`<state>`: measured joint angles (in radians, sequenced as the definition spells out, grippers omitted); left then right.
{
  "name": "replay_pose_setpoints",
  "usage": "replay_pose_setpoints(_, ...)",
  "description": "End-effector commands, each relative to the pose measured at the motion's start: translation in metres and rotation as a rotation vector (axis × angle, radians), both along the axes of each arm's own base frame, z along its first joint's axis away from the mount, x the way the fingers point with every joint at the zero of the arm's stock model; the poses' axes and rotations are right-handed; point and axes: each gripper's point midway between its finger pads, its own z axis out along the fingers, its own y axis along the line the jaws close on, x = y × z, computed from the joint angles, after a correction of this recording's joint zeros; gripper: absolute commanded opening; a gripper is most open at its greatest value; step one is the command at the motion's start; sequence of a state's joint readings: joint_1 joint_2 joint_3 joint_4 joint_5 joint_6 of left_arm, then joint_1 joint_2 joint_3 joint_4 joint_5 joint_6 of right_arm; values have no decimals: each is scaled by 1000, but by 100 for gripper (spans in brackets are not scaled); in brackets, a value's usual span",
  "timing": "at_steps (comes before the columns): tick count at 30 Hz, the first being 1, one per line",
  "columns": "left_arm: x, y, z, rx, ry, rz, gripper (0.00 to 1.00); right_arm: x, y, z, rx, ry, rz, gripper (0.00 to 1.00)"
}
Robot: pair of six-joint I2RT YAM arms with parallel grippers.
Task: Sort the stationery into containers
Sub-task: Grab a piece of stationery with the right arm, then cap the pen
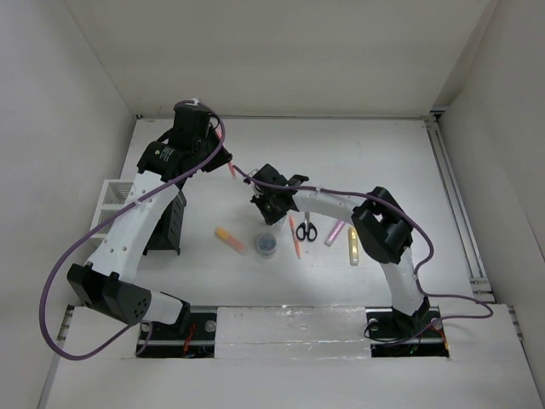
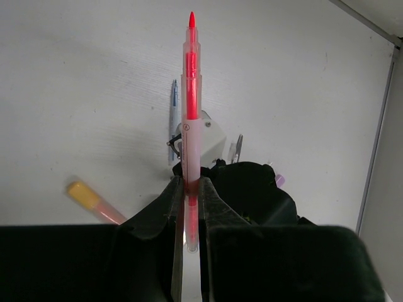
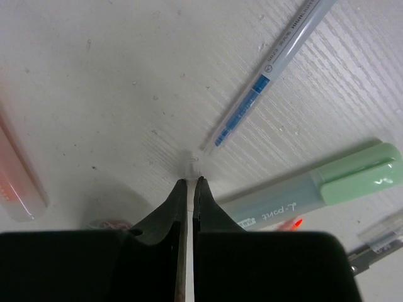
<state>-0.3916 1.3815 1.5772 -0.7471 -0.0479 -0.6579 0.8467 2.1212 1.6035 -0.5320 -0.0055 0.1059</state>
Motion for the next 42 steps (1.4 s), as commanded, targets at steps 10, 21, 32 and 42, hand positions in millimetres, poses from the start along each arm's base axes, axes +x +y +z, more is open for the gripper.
replay_pose_setpoints(10,3,-18,36,-89,-152,-89,0,51,-10,137,205,-183,-151,0)
replay_pose_setpoints(21,7,-53,58,-172,-267,-291,0,122,-90,215,307,-253,-379,0)
replay_pose_setpoints(32,-33,-112,30,-263,-322,-736,0,115,-111,371,1059,-248,-381,0)
replay_pose_setpoints(42,-55,-127,27,-331,-333,-907,0,86,-86,418,1325,-195,-258,0)
